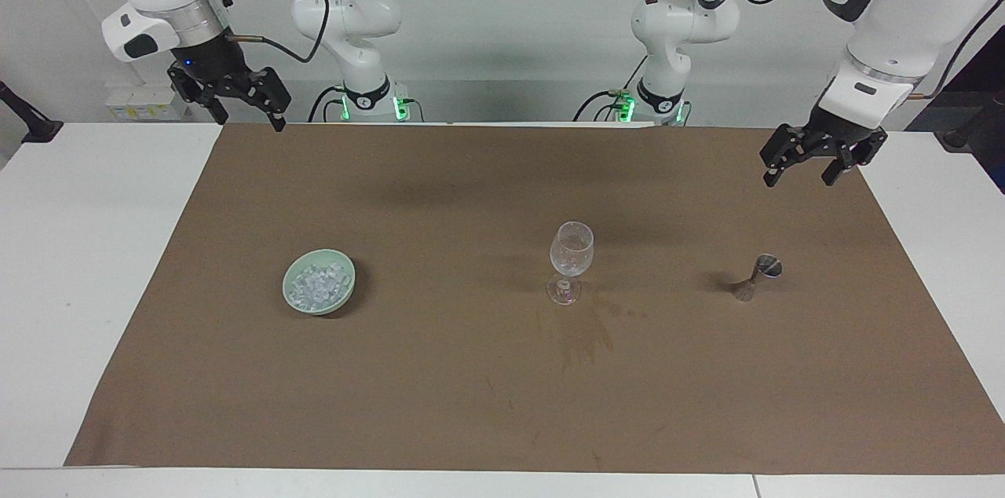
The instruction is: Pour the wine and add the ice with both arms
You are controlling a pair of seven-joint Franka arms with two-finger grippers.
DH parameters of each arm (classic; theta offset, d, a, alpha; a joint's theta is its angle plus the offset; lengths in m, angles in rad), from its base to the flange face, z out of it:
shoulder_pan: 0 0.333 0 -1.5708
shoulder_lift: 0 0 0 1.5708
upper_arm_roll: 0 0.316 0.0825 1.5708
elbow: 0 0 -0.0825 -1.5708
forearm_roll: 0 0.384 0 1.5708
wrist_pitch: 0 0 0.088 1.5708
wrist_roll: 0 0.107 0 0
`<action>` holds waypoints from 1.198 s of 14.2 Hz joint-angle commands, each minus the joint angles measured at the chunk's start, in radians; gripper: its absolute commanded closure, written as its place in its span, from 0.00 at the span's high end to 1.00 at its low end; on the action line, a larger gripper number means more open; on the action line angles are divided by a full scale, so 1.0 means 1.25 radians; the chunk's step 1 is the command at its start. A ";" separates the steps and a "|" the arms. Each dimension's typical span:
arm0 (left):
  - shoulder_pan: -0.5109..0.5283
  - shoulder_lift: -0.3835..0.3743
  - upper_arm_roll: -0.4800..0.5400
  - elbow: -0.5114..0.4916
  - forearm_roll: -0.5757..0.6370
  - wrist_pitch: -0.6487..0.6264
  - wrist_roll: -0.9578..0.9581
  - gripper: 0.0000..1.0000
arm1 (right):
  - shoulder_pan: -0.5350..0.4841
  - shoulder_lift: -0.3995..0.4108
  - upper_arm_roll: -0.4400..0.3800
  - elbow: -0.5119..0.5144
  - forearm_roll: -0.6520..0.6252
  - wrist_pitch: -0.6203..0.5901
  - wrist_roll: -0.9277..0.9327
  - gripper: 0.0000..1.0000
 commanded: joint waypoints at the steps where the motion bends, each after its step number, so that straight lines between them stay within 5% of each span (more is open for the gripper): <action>1: -0.008 0.000 0.004 0.001 0.002 0.009 0.003 1.00 | -0.003 -0.011 -0.001 -0.010 -0.003 0.004 -0.018 1.00; 17: 0.002 -0.011 0.007 0.016 0.005 -0.038 0.004 1.00 | -0.003 -0.011 -0.001 -0.018 0.003 0.036 -0.023 1.00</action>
